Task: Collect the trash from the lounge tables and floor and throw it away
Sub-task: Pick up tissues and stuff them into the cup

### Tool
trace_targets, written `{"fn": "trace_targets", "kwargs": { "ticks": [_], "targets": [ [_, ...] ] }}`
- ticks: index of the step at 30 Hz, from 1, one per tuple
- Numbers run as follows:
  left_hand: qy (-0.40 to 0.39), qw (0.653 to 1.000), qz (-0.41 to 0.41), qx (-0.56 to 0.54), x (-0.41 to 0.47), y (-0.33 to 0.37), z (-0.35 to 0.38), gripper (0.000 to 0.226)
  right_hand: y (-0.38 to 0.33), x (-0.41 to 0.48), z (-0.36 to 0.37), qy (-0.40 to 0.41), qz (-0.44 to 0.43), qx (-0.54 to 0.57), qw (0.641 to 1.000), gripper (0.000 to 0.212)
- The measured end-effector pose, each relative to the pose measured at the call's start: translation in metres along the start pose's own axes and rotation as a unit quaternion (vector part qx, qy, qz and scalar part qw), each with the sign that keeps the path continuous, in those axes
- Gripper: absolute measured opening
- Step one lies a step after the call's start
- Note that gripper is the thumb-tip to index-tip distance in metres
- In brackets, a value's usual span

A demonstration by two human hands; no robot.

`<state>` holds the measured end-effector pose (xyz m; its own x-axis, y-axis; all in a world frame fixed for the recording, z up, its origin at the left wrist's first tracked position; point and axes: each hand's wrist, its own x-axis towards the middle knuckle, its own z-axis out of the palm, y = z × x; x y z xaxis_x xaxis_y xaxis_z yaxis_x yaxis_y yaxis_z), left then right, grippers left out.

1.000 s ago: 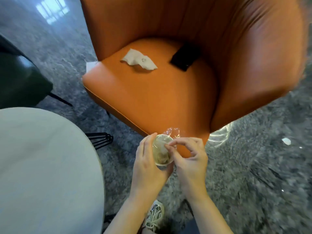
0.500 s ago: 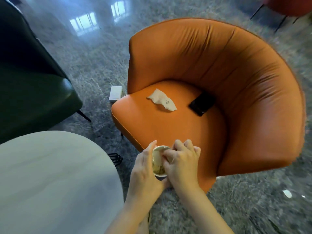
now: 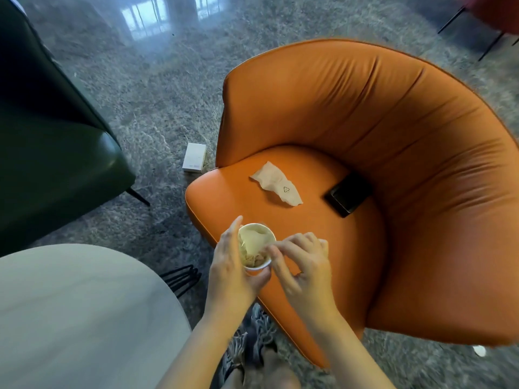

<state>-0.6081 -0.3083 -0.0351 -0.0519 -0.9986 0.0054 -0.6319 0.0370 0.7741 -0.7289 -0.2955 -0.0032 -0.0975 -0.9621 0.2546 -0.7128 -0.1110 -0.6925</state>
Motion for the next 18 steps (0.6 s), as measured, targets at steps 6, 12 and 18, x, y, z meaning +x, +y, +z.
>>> {"fn": "trace_targets", "kwargs": {
  "ticks": [6, 12, 18],
  "targets": [
    [0.011, 0.998, -0.061, -0.001, 0.044, -0.004, 0.03, 0.096, 0.067, 0.06, -0.007, 0.018, 0.116, 0.026, 0.993, 0.016],
    [0.034, 0.995, -0.092, -0.019, 0.094, -0.011, 0.061, 0.095, 0.148, 0.127, -0.008, -0.098, 0.109, -0.088, 0.985, 0.046],
    [0.006, 0.992, -0.125, -0.021, 0.149, -0.052, 0.102, 0.096, 0.212, 0.168, 0.044, -0.16, 0.16, -0.09, 0.97, 0.055]
  ]
}}
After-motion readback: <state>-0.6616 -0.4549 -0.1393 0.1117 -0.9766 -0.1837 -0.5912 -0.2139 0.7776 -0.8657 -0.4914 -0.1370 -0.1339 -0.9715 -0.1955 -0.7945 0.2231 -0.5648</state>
